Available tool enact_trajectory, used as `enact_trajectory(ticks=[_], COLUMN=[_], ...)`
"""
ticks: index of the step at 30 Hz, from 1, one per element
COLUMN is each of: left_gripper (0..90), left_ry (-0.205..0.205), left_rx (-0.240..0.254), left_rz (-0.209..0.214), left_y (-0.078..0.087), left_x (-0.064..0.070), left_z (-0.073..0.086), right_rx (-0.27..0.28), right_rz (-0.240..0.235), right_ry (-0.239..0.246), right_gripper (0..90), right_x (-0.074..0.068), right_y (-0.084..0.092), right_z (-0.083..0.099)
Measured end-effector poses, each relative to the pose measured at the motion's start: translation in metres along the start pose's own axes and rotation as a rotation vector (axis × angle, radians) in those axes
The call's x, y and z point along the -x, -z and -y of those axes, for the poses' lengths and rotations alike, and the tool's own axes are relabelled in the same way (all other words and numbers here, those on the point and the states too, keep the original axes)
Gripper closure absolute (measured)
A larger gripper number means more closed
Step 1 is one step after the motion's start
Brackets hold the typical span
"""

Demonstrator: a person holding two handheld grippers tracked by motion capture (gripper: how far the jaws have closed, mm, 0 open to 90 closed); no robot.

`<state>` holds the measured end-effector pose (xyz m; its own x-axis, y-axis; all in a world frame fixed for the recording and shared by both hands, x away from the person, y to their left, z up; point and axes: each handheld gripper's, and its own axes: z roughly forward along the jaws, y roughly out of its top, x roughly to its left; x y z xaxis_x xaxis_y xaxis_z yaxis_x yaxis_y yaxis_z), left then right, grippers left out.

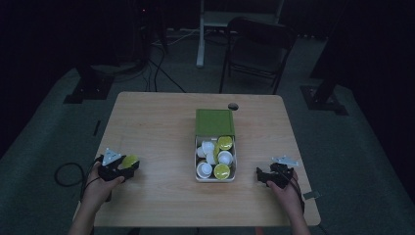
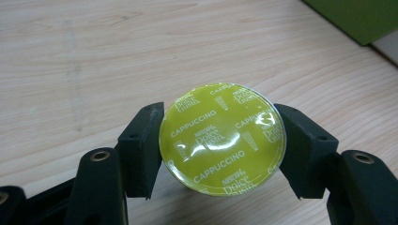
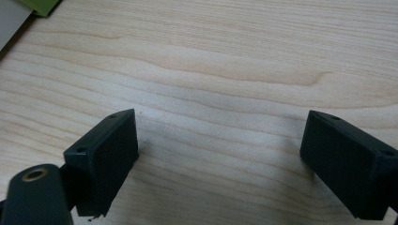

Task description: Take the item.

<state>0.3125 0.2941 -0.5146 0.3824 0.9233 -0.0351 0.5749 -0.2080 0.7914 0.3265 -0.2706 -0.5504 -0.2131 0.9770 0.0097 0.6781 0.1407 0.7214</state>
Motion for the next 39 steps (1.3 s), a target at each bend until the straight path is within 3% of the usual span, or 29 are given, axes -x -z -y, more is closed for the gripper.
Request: enact_trajectory(ticks=[11,18,25,28,33,39], left_gripper=[38.3,38.3,37.8,29.2,20.2,20.2], left_ry=[0.026,0.024,0.042,0.008,0.002,-0.018], left_rx=[-0.025,-0.071,-0.077,-0.086,-0.068,-0.03], left_rz=[-0.054,-0.08,-0.062,-0.06,-0.055,-0.018], left_y=[0.006,0.004,0.003,0.004,0.009,0.013], left_x=[-0.015,-0.021,-0.024,-0.024,-0.022,-0.014], left_z=[0.011,0.019,0.023,0.022,0.016,0.005], right_rx=[0.0,0.0,0.0,0.0,0.0,0.0], right_rz=[0.0,0.0,0.0,0.0,0.0,0.0], right_ry=[0.0,0.0,0.0,0.0,0.0,0.0], right_gripper=[11.1,11.2,11.2,11.2,11.1,11.1], right_x=[0.0,0.0,0.0,0.0,0.0,0.0], right_y=[0.0,0.0,0.0,0.0,0.0,0.0], right_z=[0.0,0.0,0.0,0.0,0.0,0.0])
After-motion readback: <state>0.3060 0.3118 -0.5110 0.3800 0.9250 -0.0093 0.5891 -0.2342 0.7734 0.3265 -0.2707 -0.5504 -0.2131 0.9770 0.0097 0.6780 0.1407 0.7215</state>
